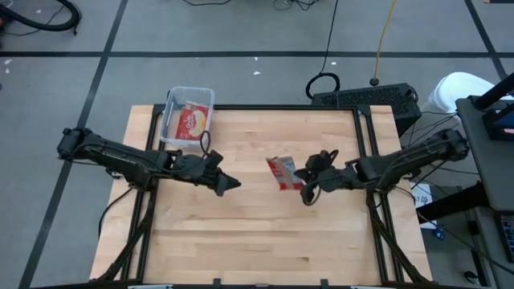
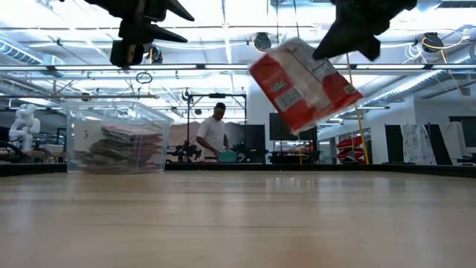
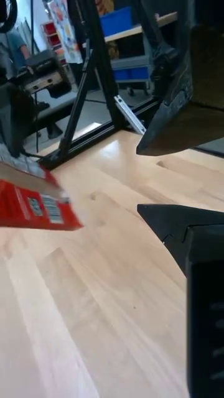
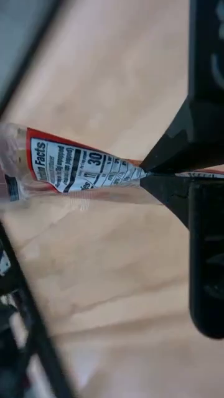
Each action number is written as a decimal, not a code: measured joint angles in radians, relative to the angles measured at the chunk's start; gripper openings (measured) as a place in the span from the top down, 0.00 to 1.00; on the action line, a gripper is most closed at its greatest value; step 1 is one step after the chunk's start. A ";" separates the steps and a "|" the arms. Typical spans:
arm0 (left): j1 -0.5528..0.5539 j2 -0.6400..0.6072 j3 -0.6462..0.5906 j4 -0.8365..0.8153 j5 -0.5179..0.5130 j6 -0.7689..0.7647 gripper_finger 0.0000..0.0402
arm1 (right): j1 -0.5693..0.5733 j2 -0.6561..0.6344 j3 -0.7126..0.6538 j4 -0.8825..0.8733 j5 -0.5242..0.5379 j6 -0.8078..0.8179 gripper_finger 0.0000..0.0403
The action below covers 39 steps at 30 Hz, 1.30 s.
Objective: Sort popcorn bags into baskets
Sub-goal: Put the red popcorn bag into the transparent container
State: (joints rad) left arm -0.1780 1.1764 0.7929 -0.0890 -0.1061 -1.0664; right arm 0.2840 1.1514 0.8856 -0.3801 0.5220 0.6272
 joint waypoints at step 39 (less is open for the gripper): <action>0.235 -0.218 0.000 0.251 -0.041 -0.508 0.46 | 0.156 0.083 0.153 0.713 0.414 -2.222 1.00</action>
State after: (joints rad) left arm 0.0574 0.9582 0.7933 0.1617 -0.1470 -1.5749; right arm 0.4403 1.2347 1.0386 0.3324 0.9357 -1.5948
